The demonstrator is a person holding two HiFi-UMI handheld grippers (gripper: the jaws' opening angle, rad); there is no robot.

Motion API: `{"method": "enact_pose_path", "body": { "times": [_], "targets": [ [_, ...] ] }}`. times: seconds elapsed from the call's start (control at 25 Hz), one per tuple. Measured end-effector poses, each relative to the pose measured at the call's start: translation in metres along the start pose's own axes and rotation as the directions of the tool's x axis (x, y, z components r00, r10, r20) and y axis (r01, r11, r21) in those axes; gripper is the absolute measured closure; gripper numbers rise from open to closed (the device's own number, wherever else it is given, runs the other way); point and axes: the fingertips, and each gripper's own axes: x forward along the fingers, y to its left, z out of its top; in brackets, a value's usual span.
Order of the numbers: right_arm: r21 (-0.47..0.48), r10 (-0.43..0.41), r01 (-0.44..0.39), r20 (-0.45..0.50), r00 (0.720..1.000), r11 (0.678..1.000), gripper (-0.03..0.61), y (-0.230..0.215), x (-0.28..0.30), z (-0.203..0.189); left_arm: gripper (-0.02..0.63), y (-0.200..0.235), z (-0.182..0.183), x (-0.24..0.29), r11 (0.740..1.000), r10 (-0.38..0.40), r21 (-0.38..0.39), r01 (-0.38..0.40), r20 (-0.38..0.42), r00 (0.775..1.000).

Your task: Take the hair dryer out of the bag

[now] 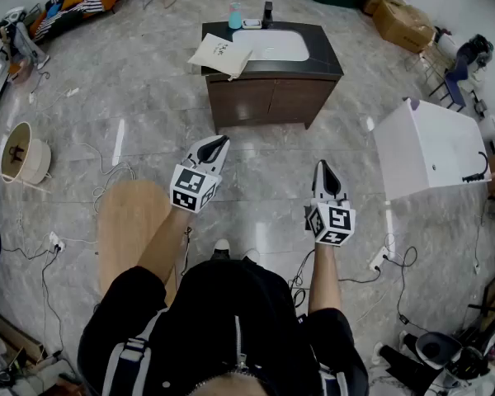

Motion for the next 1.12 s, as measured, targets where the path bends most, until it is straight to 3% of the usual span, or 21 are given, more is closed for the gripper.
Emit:
{"method": "enact_pose_path", "body": {
  "times": [0.2,0.32,0.6,0.84,1.12],
  "targets": [
    [0.008,0.007,-0.007,0.046,0.999,1.000,0.501,0.003,0.001,0.011,0.564,0.011,0.007,-0.007,0.999,0.025,-0.025,-0.024,0.036,0.999],
    [-0.007,0.018,-0.018,0.035,0.999,1.000,0.469,0.008,0.003,0.012,0.444,0.013,0.005,-0.010,0.999,0.014,-0.040,-0.013,0.024,1.000],
    [-0.023,0.029,-0.029,0.021,0.999,0.999,0.328,0.017,0.005,0.006,0.333,0.013,0.001,-0.015,0.997,0.008,-0.076,-0.005,0.035,0.999],
    [-0.021,0.055,-0.055,0.016,0.998,0.998,0.267,0.014,0.001,0.003,0.304,0.002,-0.001,-0.015,0.997,0.006,-0.080,-0.003,0.044,0.999],
    [-0.007,0.080,-0.080,0.021,0.997,0.997,0.250,0.006,-0.002,0.002,0.304,-0.011,-0.002,-0.009,0.997,0.019,-0.070,-0.017,0.028,0.999]
  ]
}}
